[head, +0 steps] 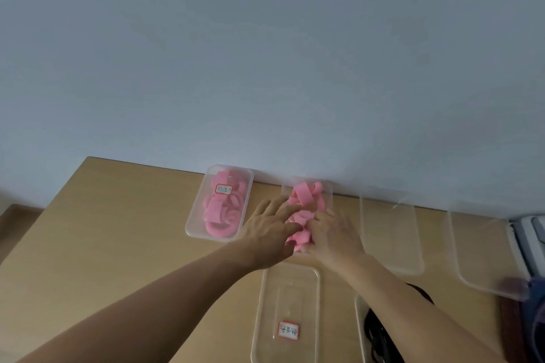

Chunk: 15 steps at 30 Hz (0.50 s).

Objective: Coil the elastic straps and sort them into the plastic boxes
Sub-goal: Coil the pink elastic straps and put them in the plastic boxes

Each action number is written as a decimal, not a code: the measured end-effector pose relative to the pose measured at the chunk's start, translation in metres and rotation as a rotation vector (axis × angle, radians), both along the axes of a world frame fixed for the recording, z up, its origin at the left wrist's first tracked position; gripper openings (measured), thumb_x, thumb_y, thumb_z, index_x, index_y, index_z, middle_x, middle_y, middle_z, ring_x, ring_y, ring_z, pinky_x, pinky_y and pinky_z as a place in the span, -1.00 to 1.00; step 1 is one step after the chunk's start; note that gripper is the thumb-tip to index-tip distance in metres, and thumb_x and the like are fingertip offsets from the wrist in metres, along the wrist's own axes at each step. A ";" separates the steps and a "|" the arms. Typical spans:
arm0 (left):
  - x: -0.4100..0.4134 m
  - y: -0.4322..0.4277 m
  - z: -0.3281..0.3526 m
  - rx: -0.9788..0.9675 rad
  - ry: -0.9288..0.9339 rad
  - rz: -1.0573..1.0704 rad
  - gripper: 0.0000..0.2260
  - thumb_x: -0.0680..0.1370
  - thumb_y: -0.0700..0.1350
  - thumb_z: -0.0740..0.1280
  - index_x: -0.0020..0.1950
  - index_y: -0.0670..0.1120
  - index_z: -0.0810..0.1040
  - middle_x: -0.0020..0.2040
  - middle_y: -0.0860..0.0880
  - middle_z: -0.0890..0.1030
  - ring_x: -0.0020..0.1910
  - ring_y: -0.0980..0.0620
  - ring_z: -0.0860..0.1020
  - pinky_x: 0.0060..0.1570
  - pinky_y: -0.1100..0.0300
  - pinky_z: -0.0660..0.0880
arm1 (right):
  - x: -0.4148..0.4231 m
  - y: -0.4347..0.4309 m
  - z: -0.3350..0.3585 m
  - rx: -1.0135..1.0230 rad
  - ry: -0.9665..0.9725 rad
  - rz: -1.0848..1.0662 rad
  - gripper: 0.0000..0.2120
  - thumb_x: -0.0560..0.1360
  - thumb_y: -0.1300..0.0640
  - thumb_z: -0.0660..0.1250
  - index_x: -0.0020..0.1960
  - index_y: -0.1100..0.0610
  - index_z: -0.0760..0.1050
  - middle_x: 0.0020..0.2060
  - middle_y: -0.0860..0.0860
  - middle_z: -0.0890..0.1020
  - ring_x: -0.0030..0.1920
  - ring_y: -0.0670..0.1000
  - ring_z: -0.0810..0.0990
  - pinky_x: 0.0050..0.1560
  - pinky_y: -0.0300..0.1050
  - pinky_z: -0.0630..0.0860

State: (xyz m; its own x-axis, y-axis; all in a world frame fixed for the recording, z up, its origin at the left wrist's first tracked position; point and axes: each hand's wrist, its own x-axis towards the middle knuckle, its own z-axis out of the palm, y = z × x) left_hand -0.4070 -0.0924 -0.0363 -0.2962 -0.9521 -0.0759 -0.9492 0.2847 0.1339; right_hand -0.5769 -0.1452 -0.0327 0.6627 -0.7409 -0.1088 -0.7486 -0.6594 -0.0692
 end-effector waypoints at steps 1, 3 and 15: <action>0.000 -0.002 0.000 0.022 -0.010 -0.008 -0.67 0.60 0.10 0.20 0.33 0.11 0.54 0.54 0.05 0.30 0.57 -0.07 0.07 0.49 -0.02 0.00 | -0.001 -0.001 -0.005 0.041 -0.032 -0.013 -0.49 0.48 -0.24 0.30 0.38 -0.10 0.46 0.25 -0.11 0.55 0.29 0.01 0.44 0.19 -0.10 0.33; -0.001 -0.006 -0.001 0.035 -0.022 -0.004 -0.68 0.62 0.08 0.17 0.32 0.10 0.56 0.46 0.04 0.40 0.53 -0.05 0.18 0.45 0.00 0.09 | -0.003 0.000 -0.006 0.108 -0.115 -0.055 -0.54 0.47 -0.22 0.32 0.32 -0.08 0.50 0.19 -0.13 0.58 0.21 -0.01 0.49 0.14 -0.13 0.34; -0.007 -0.015 -0.002 0.053 -0.042 -0.015 -0.63 0.61 -0.01 0.18 0.41 0.04 0.48 0.37 -0.02 0.46 0.43 -0.08 0.29 0.41 -0.01 0.24 | -0.030 0.020 -0.001 -0.130 -0.140 -0.048 -0.95 0.41 0.04 0.46 -0.18 0.02 0.65 -0.22 -0.08 0.68 -0.19 0.07 0.55 -0.19 0.00 0.49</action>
State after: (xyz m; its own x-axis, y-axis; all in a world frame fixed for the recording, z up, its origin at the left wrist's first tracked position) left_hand -0.4142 -0.1075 -0.0387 -0.3057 -0.9419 -0.1388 -0.9501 0.2923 0.1090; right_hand -0.6073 -0.1254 -0.0334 0.6283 -0.7738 0.0810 -0.7683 -0.6335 -0.0917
